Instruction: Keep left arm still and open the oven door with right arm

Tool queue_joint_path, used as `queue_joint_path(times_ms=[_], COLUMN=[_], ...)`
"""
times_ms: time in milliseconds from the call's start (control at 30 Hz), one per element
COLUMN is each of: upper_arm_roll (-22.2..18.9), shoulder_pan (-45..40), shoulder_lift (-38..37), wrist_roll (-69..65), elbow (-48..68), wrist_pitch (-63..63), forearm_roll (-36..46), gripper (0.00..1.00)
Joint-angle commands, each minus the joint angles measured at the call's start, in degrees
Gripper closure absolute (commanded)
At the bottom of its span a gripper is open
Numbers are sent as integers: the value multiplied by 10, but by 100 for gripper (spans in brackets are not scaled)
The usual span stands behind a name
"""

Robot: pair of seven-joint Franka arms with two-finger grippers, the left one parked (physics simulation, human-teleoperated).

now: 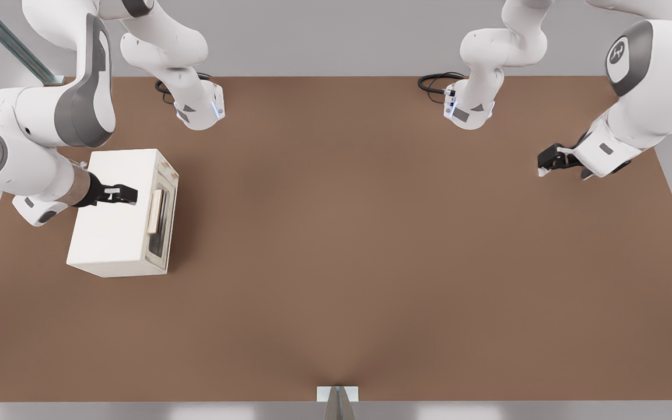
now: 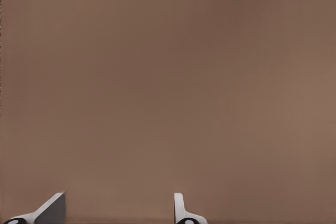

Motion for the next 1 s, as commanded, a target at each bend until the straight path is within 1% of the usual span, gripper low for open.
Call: queue_joint_path(times_ms=[0, 67, 100, 133, 167, 200, 233, 267, 300, 333, 400, 433, 500, 567, 700, 867, 967], upper_arm_roll=[0, 0, 4, 4, 4, 4, 4, 4, 4, 3, 3, 3, 3, -1, -3, -3, -1], shoulder_pan=[-2, 5, 43, 87, 133, 166, 180, 221, 243, 267, 303, 304, 322, 308, 254, 257, 263], shoulder_lift=[1, 5, 14, 27, 39, 57, 71, 87, 97, 112, 169, 188, 207, 245, 256, 258, 261], wrist_roll=[4, -1, -1, -1, -2, -2, -2, -2, -1, 9, 116, 162, 153, 234, 276, 279, 279], elbow=[1, 1, 0, -1, -5, -5, -8, -29, -58, -74, -79, -79, -87, -80, -65, -64, -70], wrist_pitch=[5, 1, -4, -11, -21, -28, -34, -39, -39, -55, -91, -110, -136, -166, -173, -169, -169], forearm_roll=[1, -9, -60, -112, -166, -207, -248, -341, -425, -481, -553, -561, -567, -559, -539, -532, -508], gripper=[0, 0, 0, 5, 78, 79, 79, 79, 79, 79, 79, 79, 79, 79, 79, 79, 79])
